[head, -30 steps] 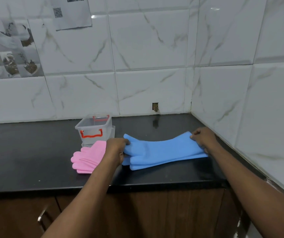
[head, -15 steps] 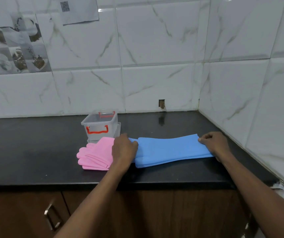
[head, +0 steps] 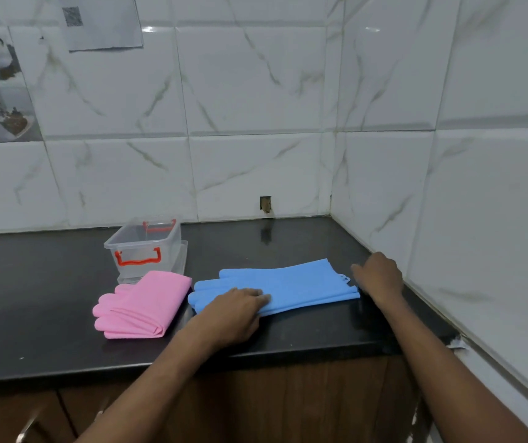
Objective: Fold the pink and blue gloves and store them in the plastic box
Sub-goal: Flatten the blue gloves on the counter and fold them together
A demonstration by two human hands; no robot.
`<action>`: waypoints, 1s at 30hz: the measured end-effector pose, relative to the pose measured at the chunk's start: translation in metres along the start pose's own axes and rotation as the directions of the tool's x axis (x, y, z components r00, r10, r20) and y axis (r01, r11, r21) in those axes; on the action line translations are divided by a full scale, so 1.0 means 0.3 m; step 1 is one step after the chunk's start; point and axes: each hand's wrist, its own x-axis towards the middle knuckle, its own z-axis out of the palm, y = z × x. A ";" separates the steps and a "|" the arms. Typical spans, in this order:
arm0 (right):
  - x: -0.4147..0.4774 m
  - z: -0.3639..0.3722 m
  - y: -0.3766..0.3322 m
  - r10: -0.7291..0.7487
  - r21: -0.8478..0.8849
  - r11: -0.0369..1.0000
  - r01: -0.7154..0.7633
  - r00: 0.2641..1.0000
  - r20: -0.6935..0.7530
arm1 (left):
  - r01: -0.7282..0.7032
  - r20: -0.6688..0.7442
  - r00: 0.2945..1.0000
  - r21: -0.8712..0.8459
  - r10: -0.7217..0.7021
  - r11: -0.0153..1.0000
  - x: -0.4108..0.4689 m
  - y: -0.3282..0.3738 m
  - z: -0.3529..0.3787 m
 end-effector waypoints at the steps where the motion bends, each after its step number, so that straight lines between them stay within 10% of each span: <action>1: -0.005 -0.013 -0.008 -0.006 -0.037 0.999 0.008 0.998 0.062 | 0.006 0.048 0.999 -0.014 -0.005 1.000 0.005 -0.006 -0.005; 8: -0.040 -0.007 -0.096 0.037 -0.157 0.988 0.015 0.946 0.321 | 0.000 0.235 0.972 0.032 -0.007 0.999 0.033 -0.010 -0.035; 17: -0.019 0.010 -0.067 0.113 0.363 0.867 -0.343 0.842 0.527 | 0.009 0.161 0.987 -0.105 0.008 0.994 -0.009 -0.055 -0.044; 25: -0.030 -0.028 -0.190 -0.046 0.781 0.493 -0.384 0.885 0.464 | 0.108 -0.103 0.989 0.013 -0.106 0.994 0.028 0.018 0.027; 30: -0.004 -0.081 -0.214 -0.042 0.730 0.602 -0.324 0.900 0.434 | 0.266 -0.092 0.961 0.042 -0.261 0.963 0.037 -0.034 0.025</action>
